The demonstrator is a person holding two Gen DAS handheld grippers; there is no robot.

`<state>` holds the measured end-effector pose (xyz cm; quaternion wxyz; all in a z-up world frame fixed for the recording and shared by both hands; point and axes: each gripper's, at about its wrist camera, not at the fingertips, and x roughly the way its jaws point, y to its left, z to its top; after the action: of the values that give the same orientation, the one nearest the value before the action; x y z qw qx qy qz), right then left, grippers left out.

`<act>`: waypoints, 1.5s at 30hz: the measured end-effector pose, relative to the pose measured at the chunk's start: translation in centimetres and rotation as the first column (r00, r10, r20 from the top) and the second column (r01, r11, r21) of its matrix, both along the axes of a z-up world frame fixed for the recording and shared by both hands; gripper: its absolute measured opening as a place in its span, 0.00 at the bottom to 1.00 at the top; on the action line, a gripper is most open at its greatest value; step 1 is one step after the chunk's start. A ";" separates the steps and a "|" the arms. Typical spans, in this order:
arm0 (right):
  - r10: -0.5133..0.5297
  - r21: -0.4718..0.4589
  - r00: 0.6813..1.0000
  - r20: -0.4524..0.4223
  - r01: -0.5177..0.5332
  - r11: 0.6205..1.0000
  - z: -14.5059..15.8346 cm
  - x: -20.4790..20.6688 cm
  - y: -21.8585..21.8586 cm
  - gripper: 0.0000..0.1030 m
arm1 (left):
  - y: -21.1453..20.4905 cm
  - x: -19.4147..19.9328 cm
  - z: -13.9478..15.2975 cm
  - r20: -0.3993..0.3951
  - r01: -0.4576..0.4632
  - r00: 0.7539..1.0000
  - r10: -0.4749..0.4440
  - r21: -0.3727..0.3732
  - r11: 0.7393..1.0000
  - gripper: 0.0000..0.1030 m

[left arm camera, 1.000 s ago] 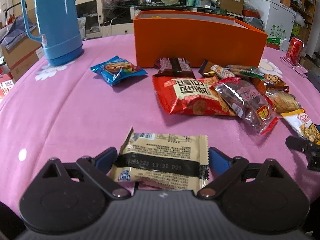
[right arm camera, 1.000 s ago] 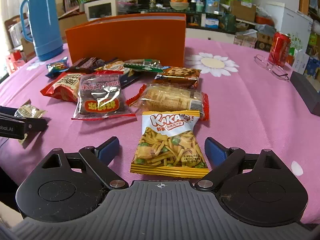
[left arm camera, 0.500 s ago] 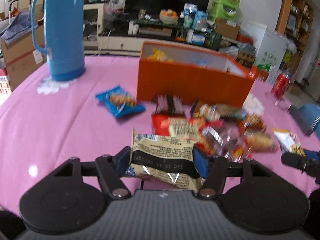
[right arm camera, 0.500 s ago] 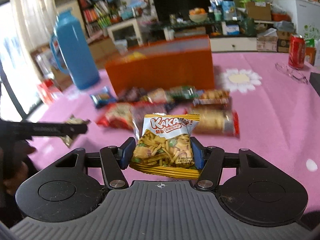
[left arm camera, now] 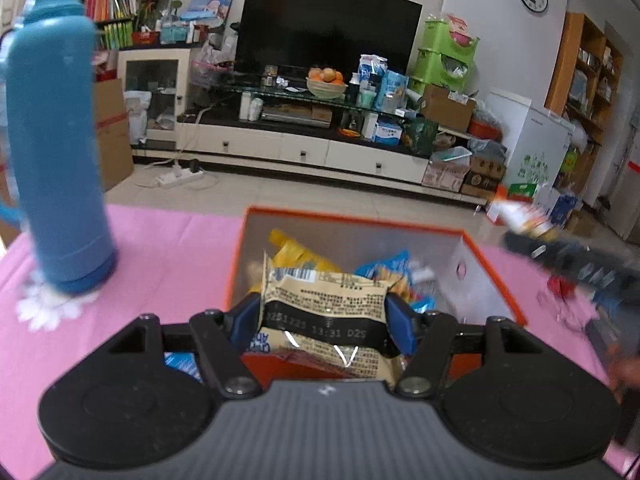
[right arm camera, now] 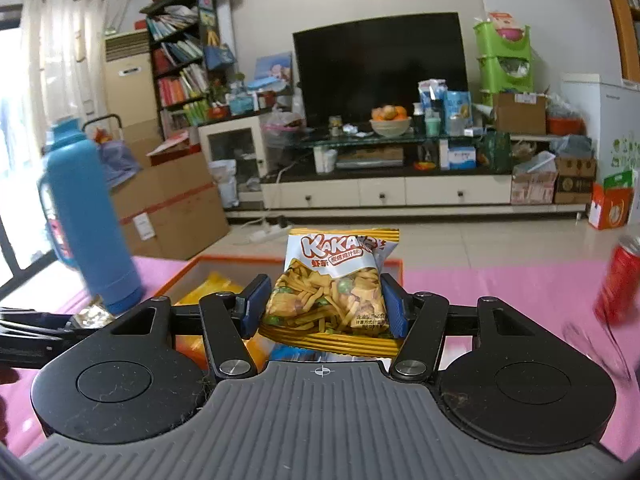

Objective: Organize snacks

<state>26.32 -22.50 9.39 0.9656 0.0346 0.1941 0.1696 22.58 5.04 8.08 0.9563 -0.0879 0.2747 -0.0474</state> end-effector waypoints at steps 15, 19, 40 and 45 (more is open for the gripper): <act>0.028 0.084 0.998 -0.053 -0.024 0.996 -3.8 5.8 -0.3 0.73 | -2.6 2.5 -1.5 -0.007 -0.041 0.999 0.041 0.016 0.999 0.95; 0.008 0.145 1.000 -0.011 -0.007 0.989 -1.7 3.5 -1.8 0.82 | -1.7 -3.9 -2.1 -0.013 -0.039 0.999 0.040 0.074 0.996 0.96; -0.151 0.175 0.946 -0.286 0.207 0.963 -12.7 -13.3 -9.0 0.87 | -0.9 -15.7 -9.4 -0.232 -0.032 0.972 0.027 -0.018 0.999 0.97; -0.033 0.092 0.968 -0.249 0.058 0.994 -12.1 -13.2 -5.0 0.87 | -0.3 -15.5 -9.9 -0.260 -0.041 0.965 0.029 -0.042 0.998 0.97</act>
<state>13.15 -27.50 -2.71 0.9346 0.1075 0.3035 0.1512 7.11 4.71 -1.86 0.9105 -0.1207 0.3946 -0.0252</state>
